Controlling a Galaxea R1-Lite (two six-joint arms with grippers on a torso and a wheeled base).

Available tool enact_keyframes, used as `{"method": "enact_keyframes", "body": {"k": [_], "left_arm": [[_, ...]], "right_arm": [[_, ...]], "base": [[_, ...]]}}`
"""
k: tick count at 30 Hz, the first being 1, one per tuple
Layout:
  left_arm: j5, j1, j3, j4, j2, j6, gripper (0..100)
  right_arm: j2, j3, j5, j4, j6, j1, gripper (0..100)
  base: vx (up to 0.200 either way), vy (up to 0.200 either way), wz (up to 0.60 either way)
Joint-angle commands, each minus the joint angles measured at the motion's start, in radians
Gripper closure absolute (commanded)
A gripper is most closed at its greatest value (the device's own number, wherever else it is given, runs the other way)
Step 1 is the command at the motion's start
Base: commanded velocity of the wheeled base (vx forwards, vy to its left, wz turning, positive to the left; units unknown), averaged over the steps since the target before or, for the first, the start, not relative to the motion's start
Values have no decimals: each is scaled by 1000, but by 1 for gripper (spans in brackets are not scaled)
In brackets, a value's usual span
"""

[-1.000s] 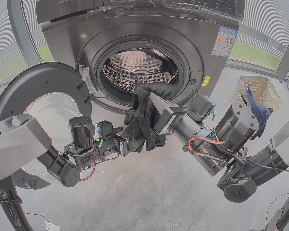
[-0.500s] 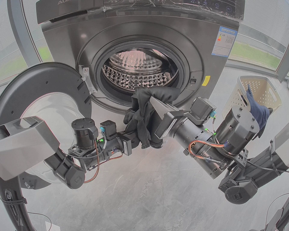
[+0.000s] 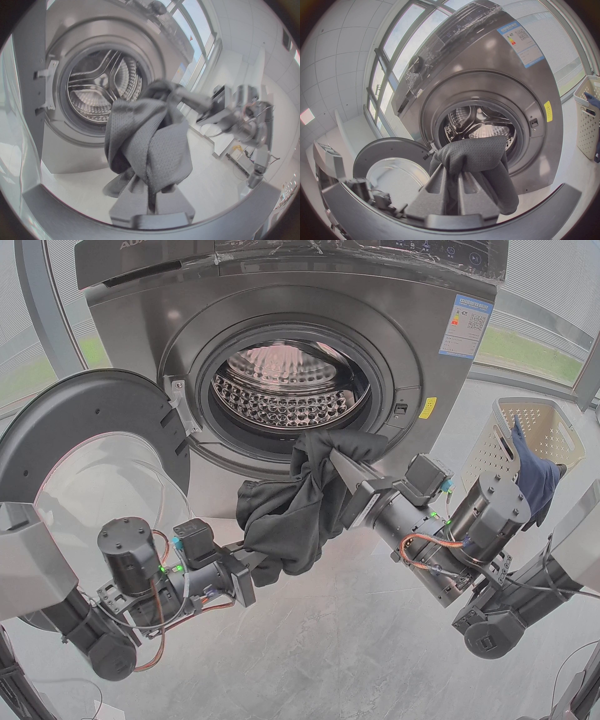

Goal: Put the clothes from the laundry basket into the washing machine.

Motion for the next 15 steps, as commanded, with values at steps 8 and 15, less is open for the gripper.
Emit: {"method": "enact_keyframes", "body": {"k": [8,15], "left_arm": [[-4,-52,82,-79,-165,-31,100],[-2,-55,53,-82,-162,-60,100]], "right_arm": [[60,139,23,-28,-4,-26,0],[69,198,23,-26,-14,-45,0]], "base": [[0,0,0],[0,0,0]]}}
